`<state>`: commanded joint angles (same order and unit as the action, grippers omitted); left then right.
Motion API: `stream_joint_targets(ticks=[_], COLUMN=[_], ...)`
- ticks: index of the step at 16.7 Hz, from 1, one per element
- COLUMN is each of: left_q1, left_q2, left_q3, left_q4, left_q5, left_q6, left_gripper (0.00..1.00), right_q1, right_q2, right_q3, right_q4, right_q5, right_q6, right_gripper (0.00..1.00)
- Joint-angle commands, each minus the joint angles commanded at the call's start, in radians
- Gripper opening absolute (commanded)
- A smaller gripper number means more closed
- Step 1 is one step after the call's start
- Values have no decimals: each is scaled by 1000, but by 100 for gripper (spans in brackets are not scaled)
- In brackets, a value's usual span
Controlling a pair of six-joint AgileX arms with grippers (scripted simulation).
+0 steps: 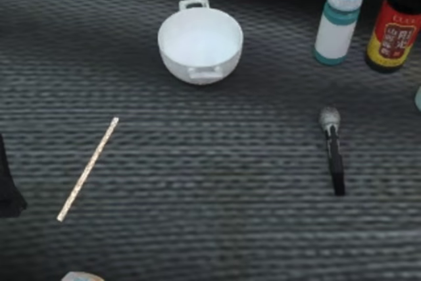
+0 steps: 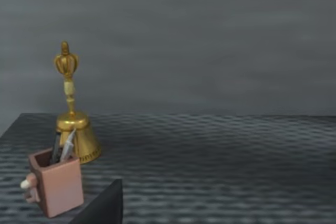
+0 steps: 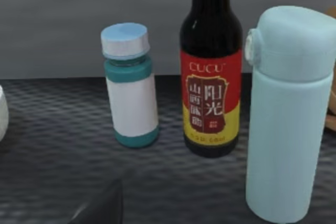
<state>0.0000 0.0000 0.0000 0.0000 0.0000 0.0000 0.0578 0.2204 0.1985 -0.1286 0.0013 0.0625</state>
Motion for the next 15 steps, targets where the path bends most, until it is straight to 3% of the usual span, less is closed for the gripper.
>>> stream_joint_targets(ticks=[15], left_q1=[0], left_q2=[0], left_q3=[0], left_q4=[0], left_q5=[0], left_q6=[0], left_gripper=[100], right_q1=[284], right_q2=[1438], right_q3=[961], right_q4=[-702], right_q5=[21], right_q6=[307], right_gripper=[100])
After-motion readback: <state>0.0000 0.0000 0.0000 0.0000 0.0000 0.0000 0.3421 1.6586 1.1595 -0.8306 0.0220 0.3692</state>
